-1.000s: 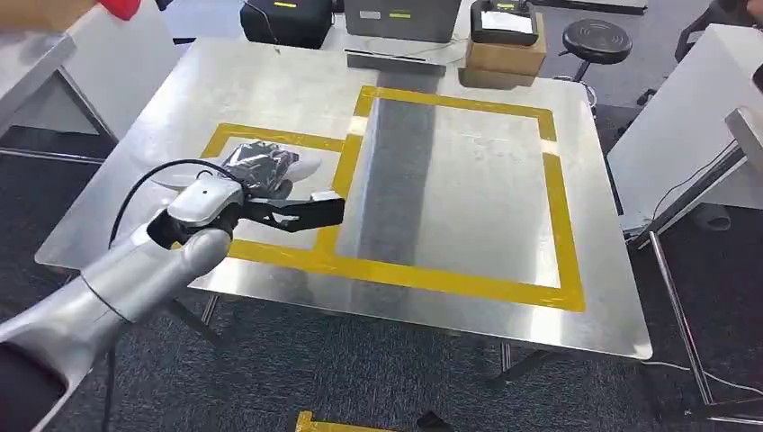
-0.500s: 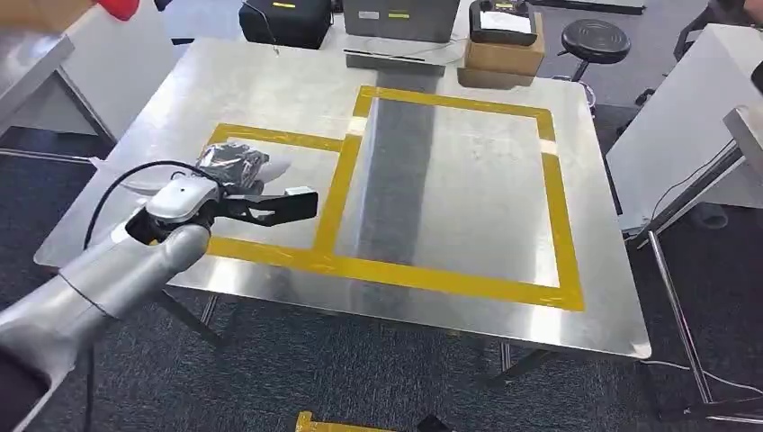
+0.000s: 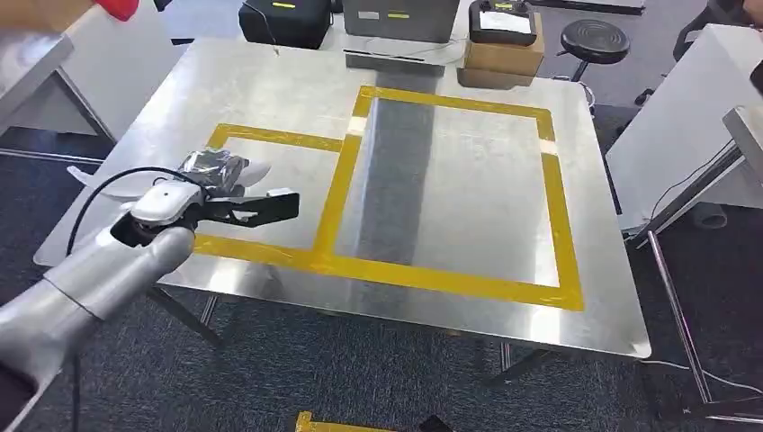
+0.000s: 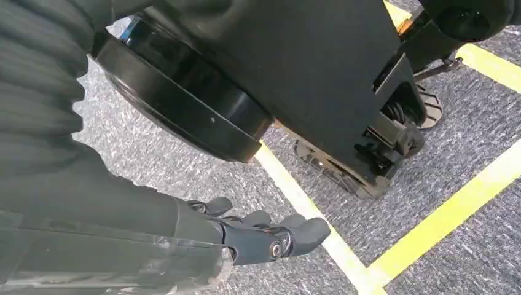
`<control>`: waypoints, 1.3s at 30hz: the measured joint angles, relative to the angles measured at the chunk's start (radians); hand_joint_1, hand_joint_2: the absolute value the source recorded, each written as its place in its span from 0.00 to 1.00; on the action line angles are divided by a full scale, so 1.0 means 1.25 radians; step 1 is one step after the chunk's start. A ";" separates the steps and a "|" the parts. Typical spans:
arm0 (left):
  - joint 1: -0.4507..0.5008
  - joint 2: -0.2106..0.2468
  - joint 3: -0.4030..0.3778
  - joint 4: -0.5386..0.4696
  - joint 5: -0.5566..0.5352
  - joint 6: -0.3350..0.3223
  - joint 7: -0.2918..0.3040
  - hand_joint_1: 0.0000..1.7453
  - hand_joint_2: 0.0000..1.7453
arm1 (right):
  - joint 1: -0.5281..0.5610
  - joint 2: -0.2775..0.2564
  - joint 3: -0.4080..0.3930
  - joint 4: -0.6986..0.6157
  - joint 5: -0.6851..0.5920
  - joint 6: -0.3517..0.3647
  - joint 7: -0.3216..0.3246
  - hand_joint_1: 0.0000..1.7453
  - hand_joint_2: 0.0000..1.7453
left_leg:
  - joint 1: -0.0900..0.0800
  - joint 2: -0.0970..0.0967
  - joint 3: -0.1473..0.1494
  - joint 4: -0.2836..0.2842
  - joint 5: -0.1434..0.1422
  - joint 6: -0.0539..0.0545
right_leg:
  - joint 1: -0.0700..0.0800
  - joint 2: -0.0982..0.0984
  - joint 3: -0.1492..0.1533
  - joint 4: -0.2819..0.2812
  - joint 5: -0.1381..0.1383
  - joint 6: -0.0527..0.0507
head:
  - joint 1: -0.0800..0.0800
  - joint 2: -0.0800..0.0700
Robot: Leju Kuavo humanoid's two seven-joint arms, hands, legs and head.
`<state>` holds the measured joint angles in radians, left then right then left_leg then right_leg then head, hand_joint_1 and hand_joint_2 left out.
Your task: Take the parts from the cabinet and place them on the table.
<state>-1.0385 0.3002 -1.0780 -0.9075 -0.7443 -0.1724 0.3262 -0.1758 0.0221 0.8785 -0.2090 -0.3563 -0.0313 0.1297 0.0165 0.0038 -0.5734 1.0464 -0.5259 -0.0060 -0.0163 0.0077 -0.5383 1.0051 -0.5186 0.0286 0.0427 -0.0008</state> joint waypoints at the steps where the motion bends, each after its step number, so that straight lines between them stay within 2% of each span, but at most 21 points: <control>1: 0.001 0.001 0.000 0.001 0.000 0.001 0.000 1.00 1.00 | 0.000 0.000 0.000 0.000 0.000 0.000 0.000 0.00 1.00 | 0.000 0.000 0.000 0.000 0.000 0.000 | 0.000 0.000 0.000 0.000 0.000 0.000 | 0.000 0.000; 39: 0.003 0.000 0.005 0.005 0.009 0.029 -0.007 1.00 1.00 | 0.000 0.000 0.000 0.000 -0.012 0.000 0.000 0.00 1.00 | 0.000 -0.008 0.000 0.000 0.000 0.000 | 0.000 0.000 0.000 0.000 0.000 0.000 | 0.000 0.000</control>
<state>-1.0347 0.3002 -1.0712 -0.9010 -0.7324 -0.1366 0.3174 -0.1755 0.0217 0.8789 -0.2090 -0.3708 -0.0317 0.1297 0.0165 -0.0066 -0.5734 1.0465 -0.5258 -0.0060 -0.0163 0.0071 -0.5381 1.0051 -0.5185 0.0287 0.0423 -0.0008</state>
